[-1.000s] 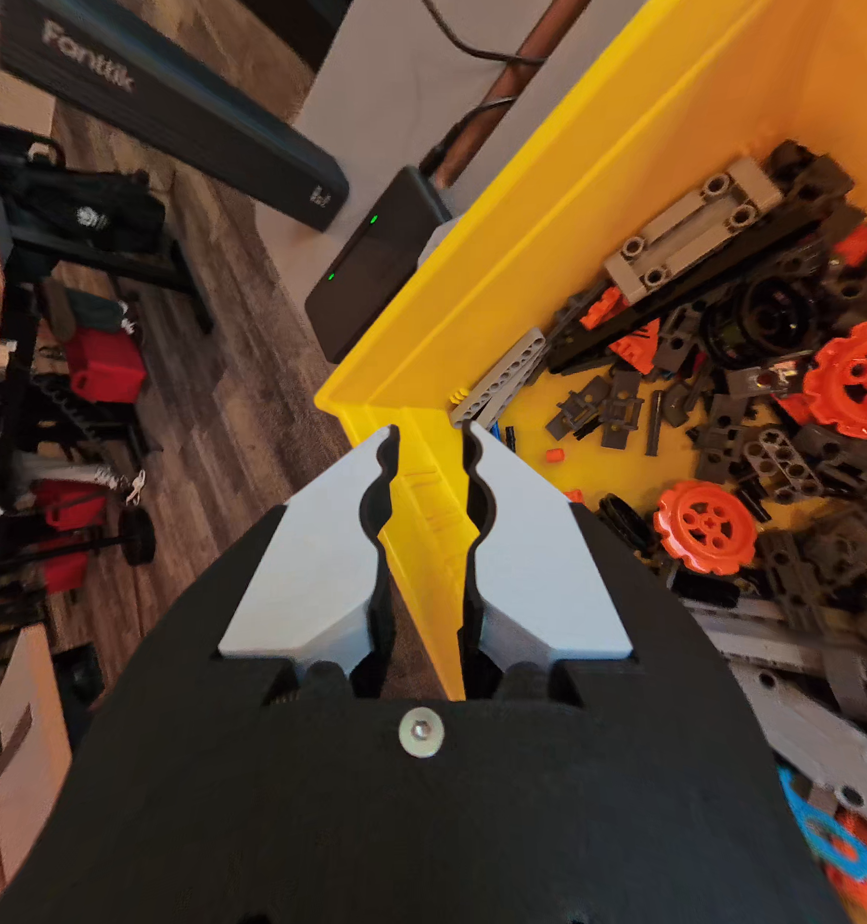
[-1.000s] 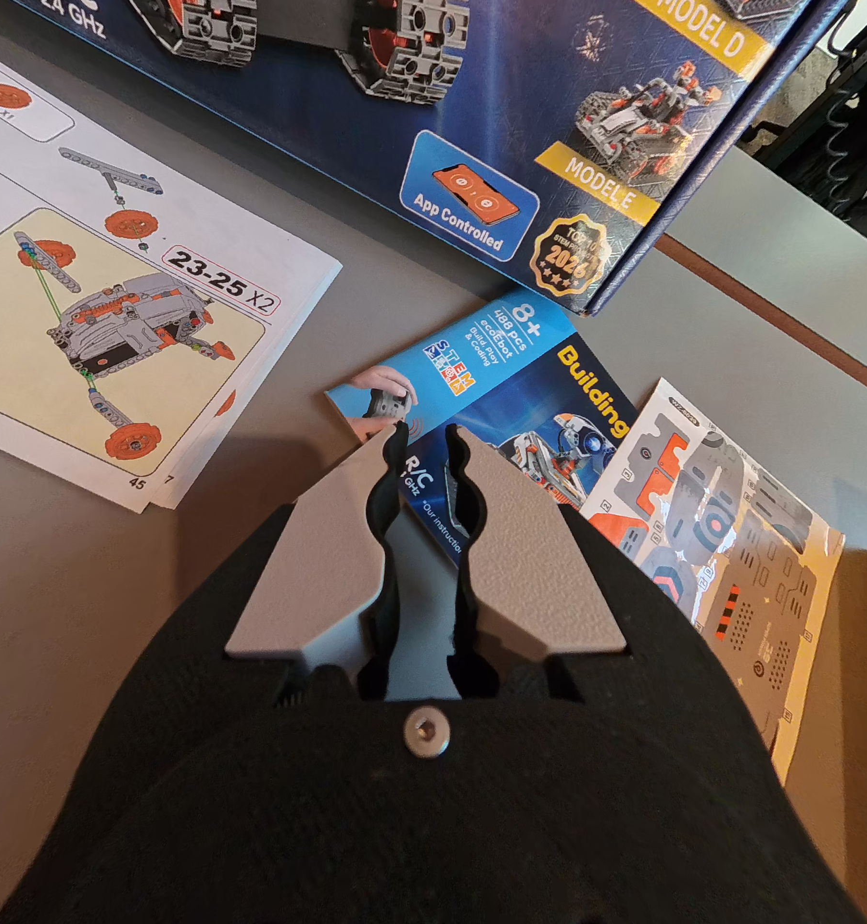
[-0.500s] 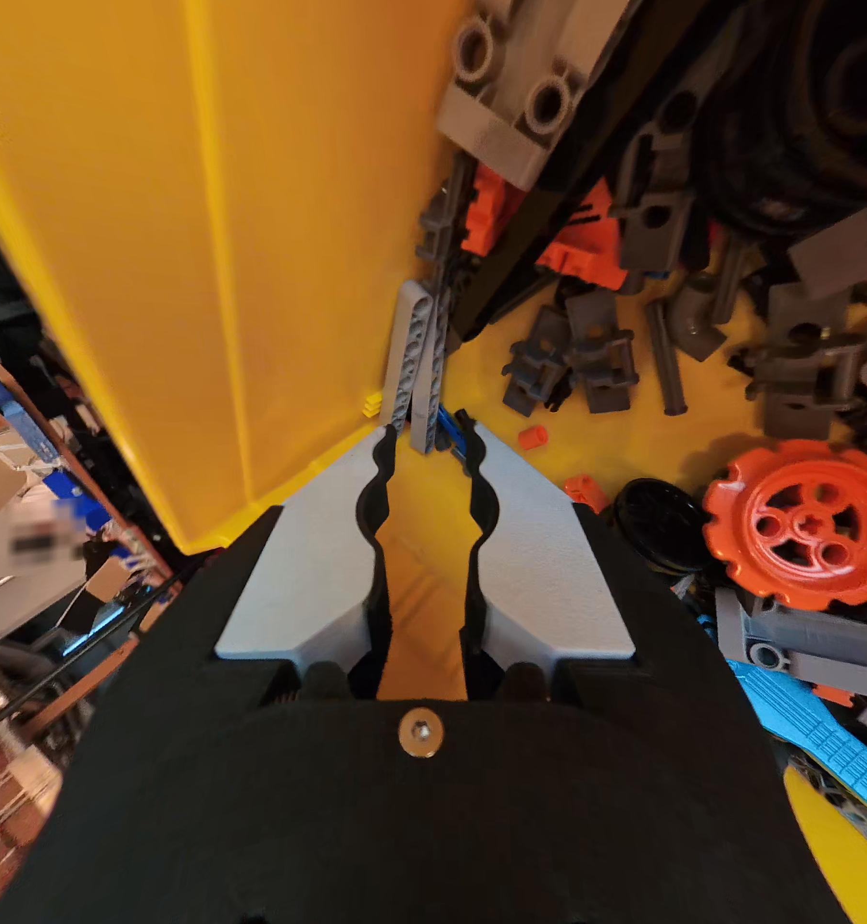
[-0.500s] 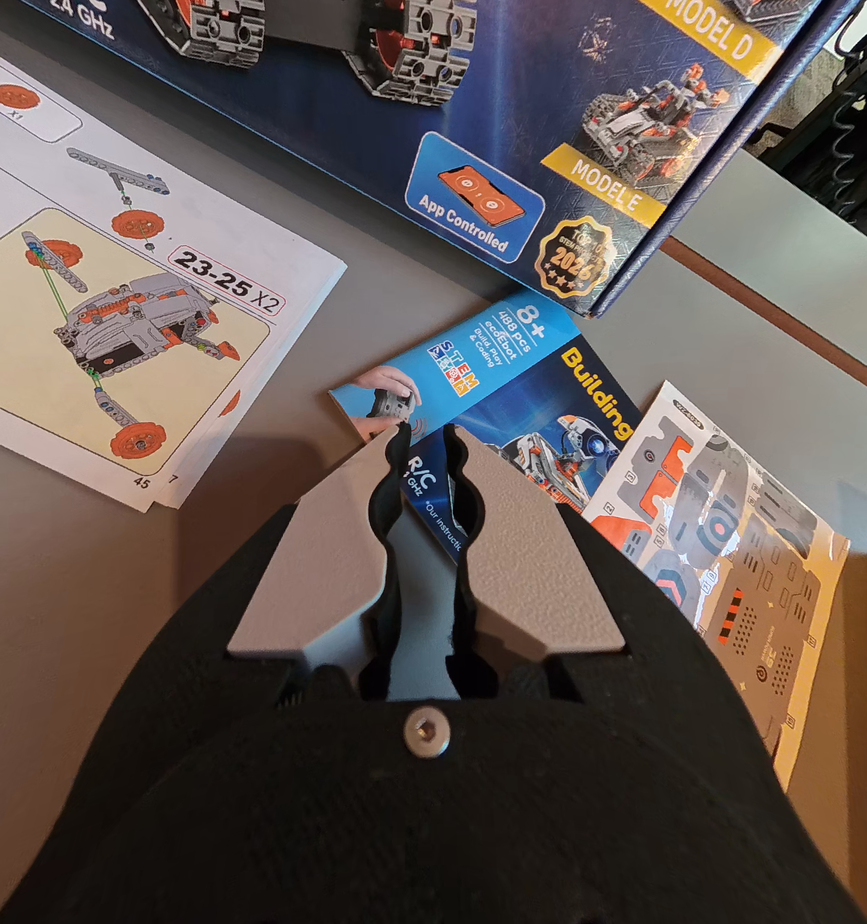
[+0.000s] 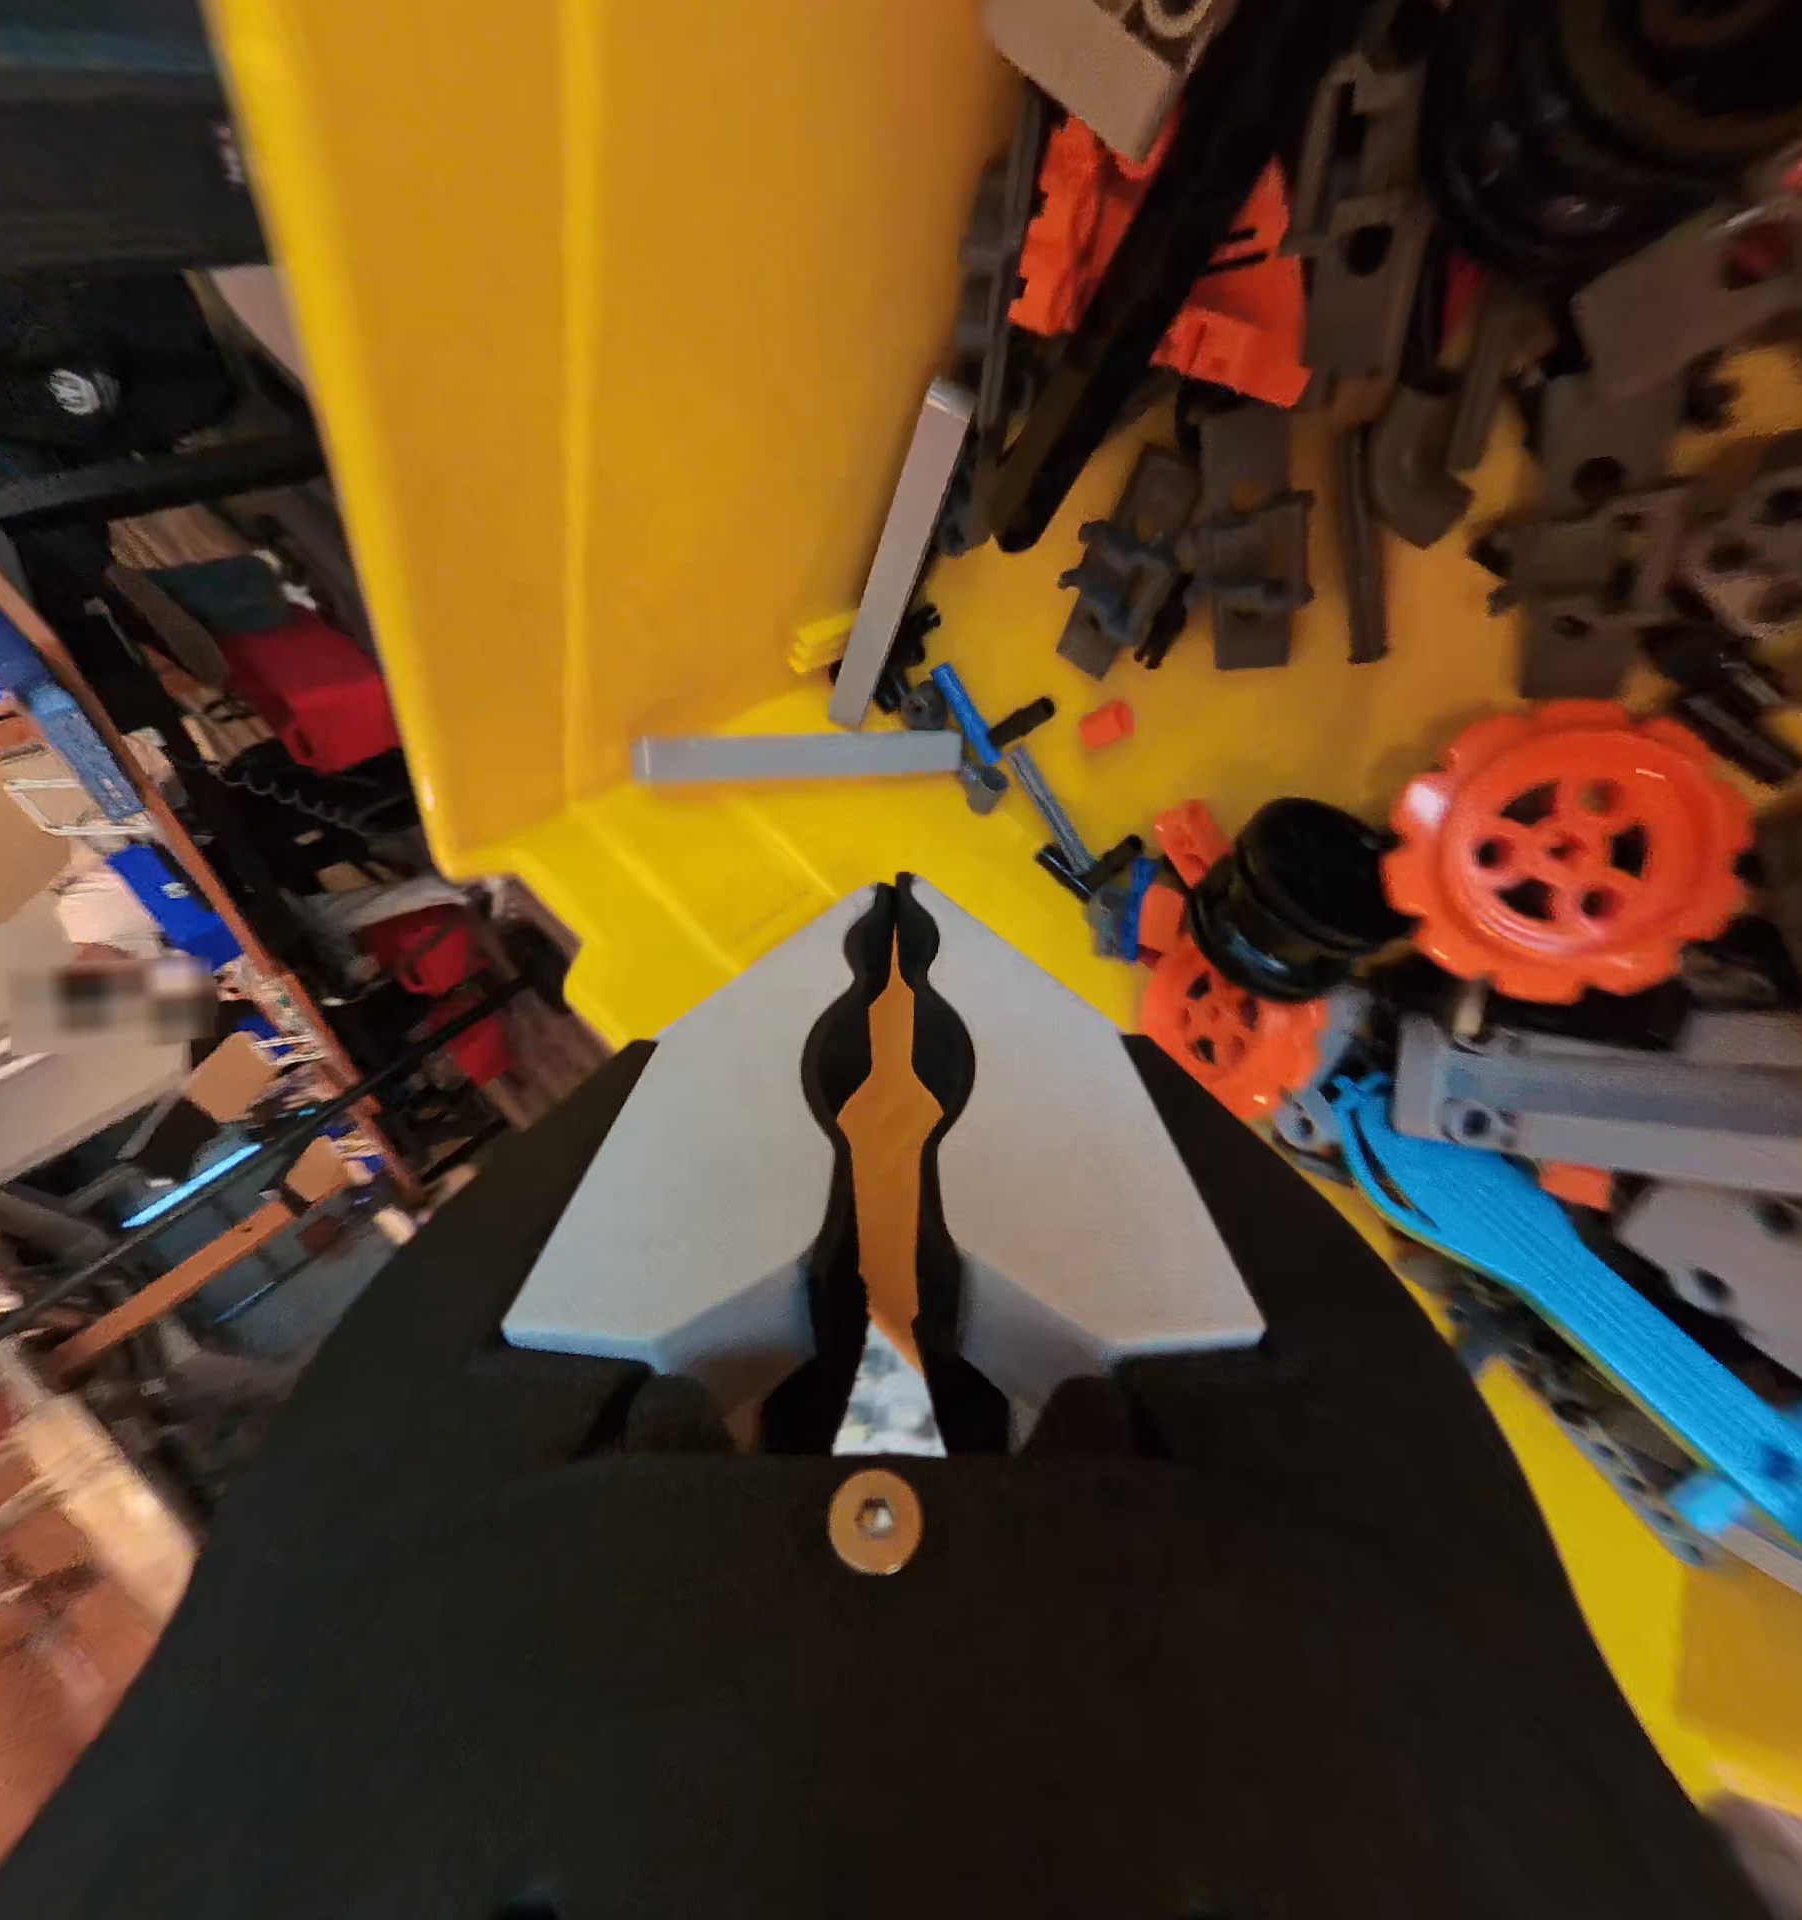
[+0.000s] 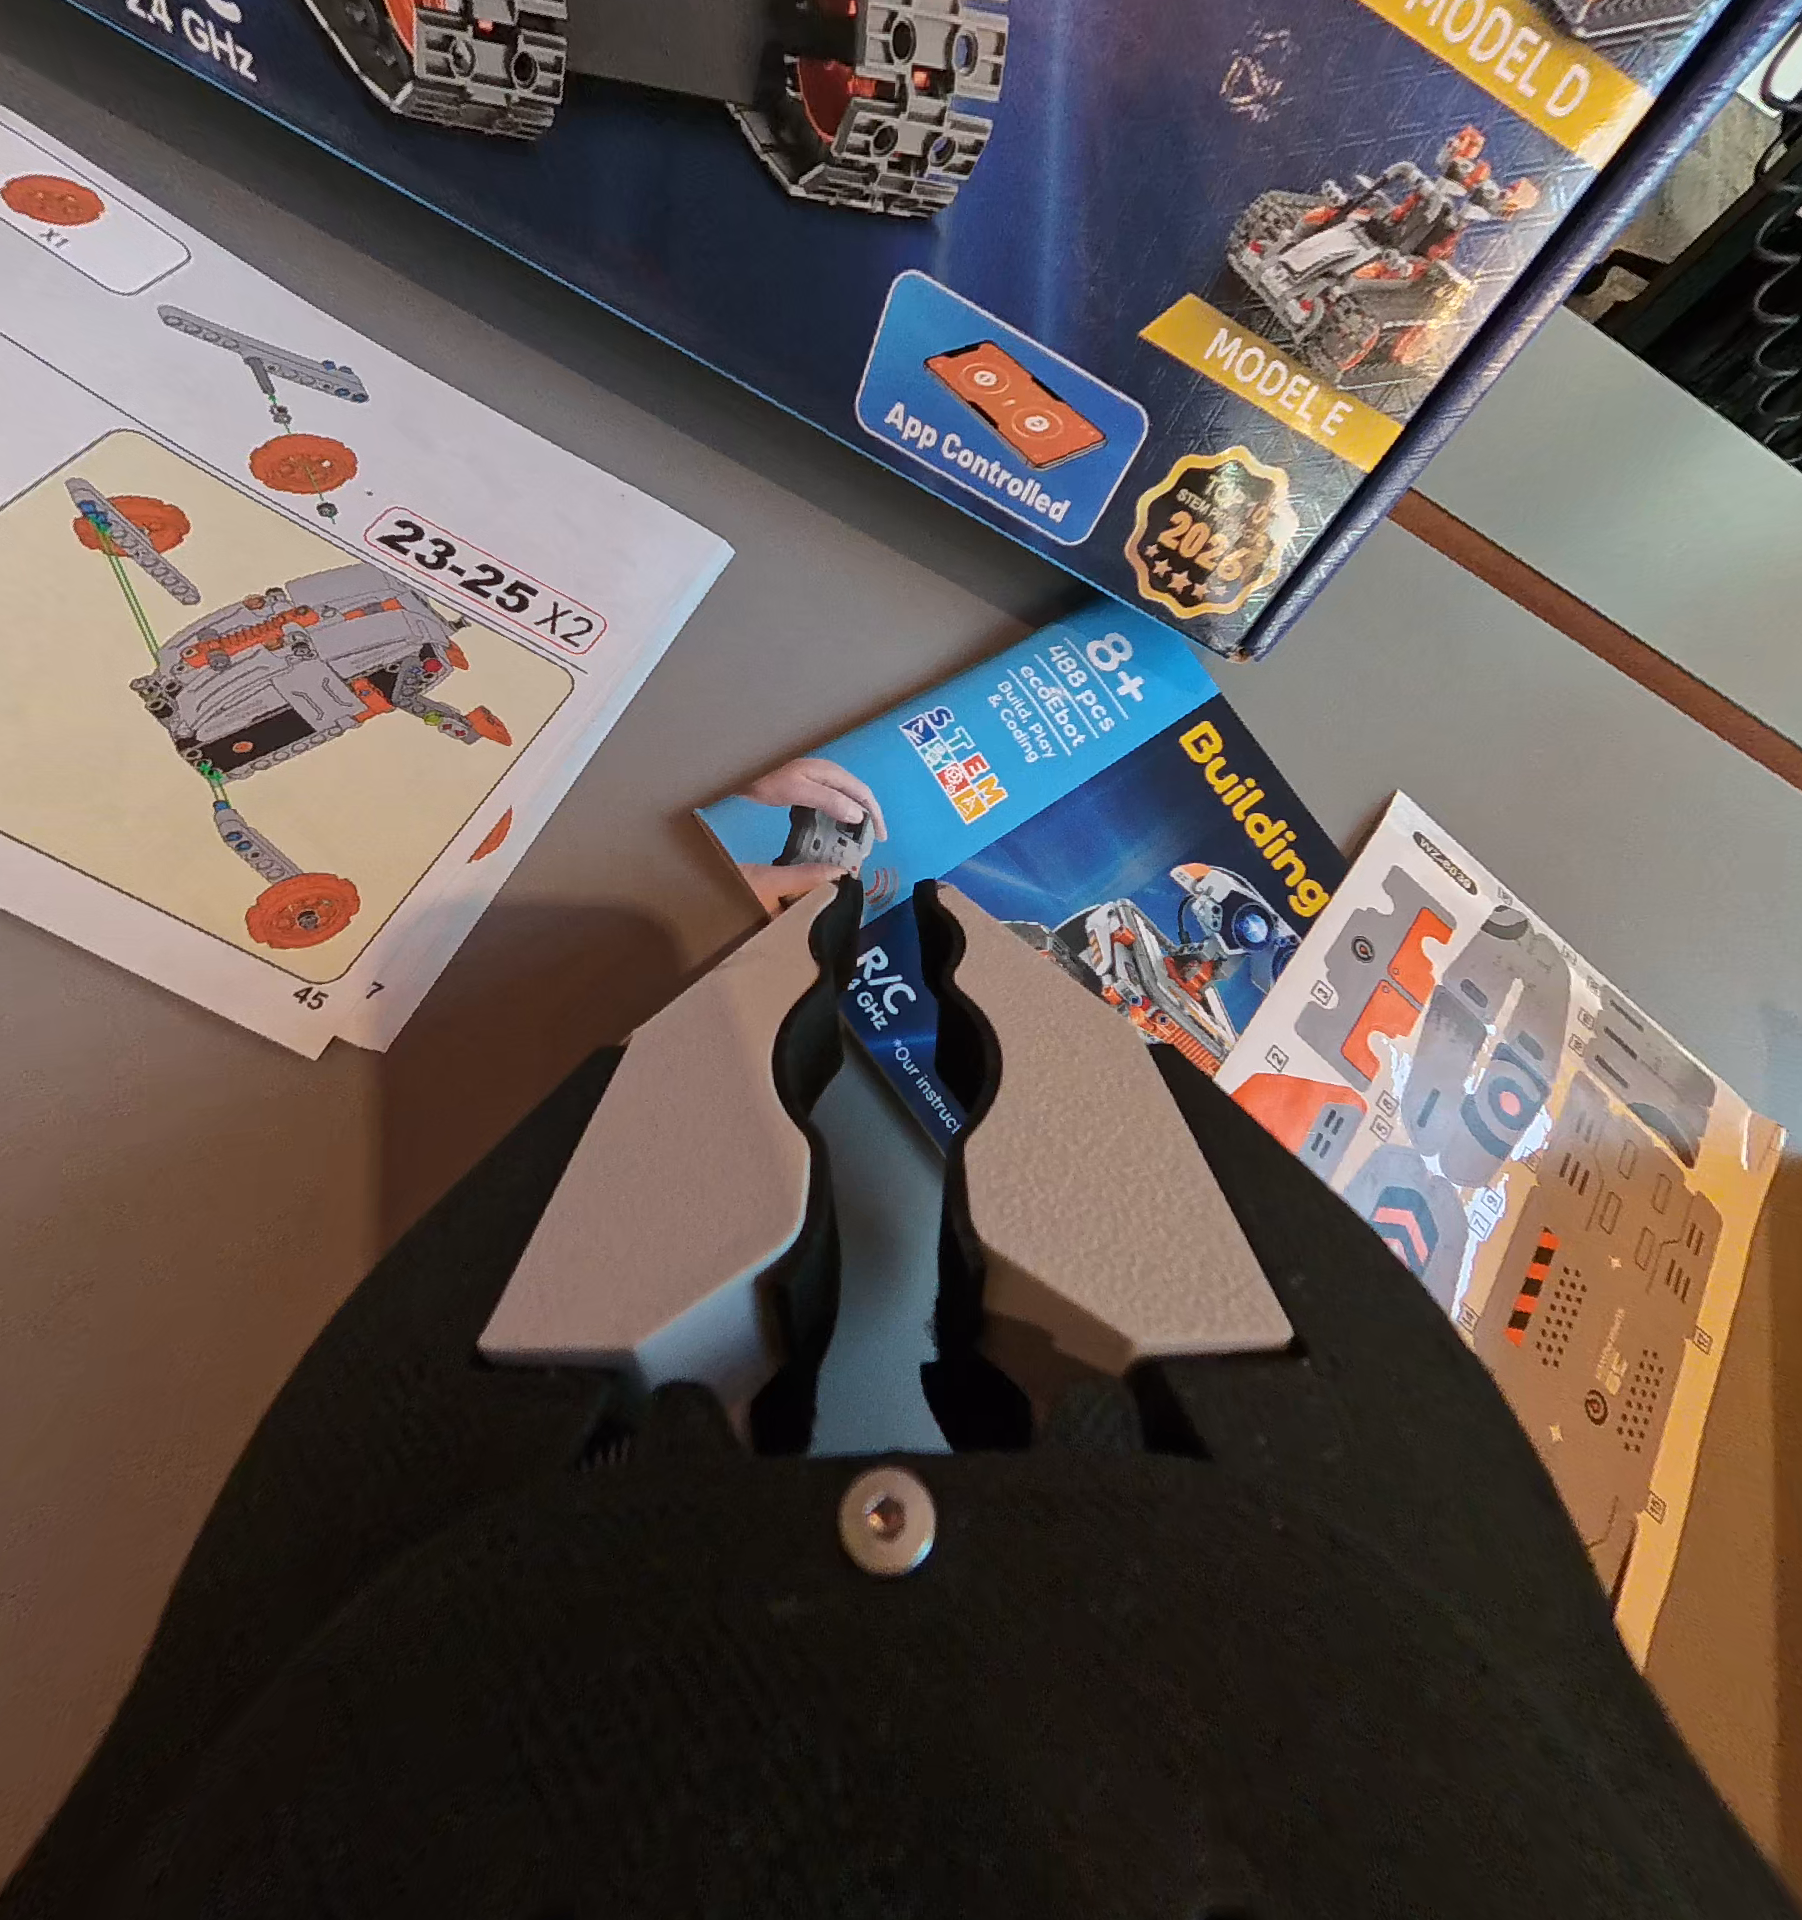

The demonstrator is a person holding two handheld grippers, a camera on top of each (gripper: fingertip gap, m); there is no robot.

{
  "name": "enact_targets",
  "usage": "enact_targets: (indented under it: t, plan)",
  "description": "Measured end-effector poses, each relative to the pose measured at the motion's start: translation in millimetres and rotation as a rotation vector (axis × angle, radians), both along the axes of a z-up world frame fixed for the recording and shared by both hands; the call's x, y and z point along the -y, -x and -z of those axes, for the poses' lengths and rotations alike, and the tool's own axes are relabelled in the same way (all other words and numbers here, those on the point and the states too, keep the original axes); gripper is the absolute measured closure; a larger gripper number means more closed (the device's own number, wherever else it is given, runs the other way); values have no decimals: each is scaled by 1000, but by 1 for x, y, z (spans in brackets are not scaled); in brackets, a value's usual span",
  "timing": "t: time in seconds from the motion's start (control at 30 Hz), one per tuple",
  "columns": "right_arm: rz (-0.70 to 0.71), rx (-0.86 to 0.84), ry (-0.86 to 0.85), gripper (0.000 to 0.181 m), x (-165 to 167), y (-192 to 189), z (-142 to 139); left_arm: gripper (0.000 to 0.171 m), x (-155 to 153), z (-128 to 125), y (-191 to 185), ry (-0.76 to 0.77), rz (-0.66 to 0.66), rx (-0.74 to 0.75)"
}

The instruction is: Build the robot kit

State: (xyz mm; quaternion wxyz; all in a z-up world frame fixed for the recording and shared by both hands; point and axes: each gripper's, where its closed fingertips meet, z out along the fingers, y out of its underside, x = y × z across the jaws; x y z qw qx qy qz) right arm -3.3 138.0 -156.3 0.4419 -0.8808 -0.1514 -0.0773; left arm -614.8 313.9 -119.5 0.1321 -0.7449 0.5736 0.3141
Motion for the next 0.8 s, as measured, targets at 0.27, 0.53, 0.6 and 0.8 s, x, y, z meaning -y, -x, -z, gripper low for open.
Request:
enact_targets:
  t: [0.27, 0.53, 0.6, 0.8]
  plan:
    - [2, -11, 4, 172, 0, 1, 0, 171, 24, -24, -25, 11, -295, 509]
    - [3, -11, 4, 172, 2, 2, 0, 135, -24, 11, -22, -210, -672, 644]
    - [0, -14, 7, 172, 2, 2, 0, 148, -33, 16, -11, -278, -670, 570]
    - [-12, -33, 19, 171, 3, 3, 0, 165, -37, 13, -6, -307, -680, 562]
